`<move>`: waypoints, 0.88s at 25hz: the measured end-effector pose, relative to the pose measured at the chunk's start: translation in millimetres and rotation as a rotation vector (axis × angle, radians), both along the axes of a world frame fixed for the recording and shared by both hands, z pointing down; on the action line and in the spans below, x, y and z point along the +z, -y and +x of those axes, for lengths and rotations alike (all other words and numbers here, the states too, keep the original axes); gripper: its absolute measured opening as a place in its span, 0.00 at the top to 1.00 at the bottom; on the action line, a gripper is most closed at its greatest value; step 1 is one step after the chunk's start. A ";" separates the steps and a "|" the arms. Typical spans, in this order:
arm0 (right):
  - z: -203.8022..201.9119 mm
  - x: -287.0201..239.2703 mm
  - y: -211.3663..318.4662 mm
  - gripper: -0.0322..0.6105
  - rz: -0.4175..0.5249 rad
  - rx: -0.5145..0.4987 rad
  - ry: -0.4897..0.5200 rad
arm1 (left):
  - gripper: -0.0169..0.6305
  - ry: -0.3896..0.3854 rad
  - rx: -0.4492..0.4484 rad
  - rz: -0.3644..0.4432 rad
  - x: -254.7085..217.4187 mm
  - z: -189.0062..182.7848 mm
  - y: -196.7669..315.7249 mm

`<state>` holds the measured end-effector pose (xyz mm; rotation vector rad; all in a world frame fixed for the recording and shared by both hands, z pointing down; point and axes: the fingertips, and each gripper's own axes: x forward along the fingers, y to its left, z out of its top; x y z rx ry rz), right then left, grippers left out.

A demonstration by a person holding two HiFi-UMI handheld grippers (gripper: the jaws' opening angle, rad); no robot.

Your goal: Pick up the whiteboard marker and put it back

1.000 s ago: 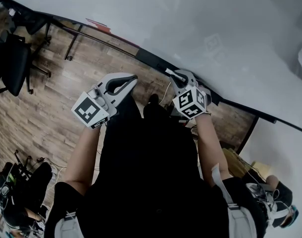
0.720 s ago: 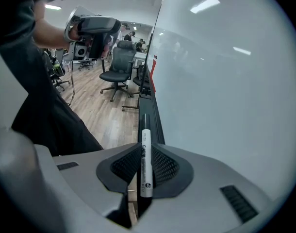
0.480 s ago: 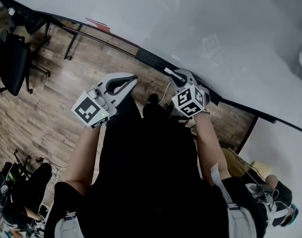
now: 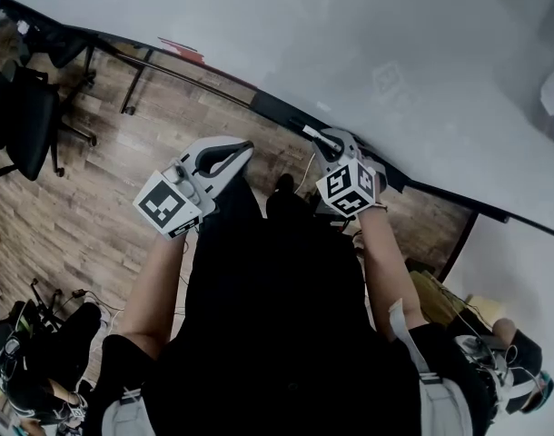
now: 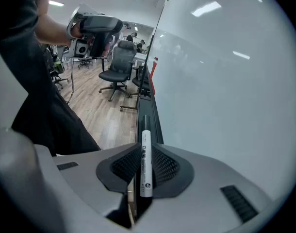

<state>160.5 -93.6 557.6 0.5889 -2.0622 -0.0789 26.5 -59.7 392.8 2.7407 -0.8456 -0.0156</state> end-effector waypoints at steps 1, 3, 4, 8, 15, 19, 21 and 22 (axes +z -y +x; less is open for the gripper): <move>-0.4 -1.9 0.3 0.84 0.005 0.001 0.004 | 0.95 0.003 0.001 0.000 -0.3 -0.9 0.0; 0.0 -5.4 1.1 0.84 0.013 0.006 0.010 | 0.95 0.006 0.005 0.001 -1.4 -1.2 0.6; 0.7 -7.8 1.2 0.84 0.017 0.009 0.013 | 0.95 0.005 0.008 0.004 -2.5 -0.4 0.9; 3.5 -26.3 -2.7 0.84 0.041 0.025 0.038 | 0.95 -0.002 0.034 0.019 -10.6 7.3 0.2; -3.9 -86.2 -5.1 0.84 0.083 0.096 0.217 | 0.95 -0.012 0.120 0.042 -22.6 18.5 3.4; -14.7 -137.7 -7.7 0.84 0.108 0.150 0.375 | 0.95 -0.022 0.195 0.067 -37.0 25.4 6.4; -20.3 -162.6 -10.3 0.84 0.122 0.173 0.451 | 0.95 -0.034 0.243 0.074 -45.7 29.9 6.3; -22.4 -174.6 -11.9 0.84 0.132 0.183 0.486 | 0.95 -0.040 0.268 0.081 -50.7 32.8 5.8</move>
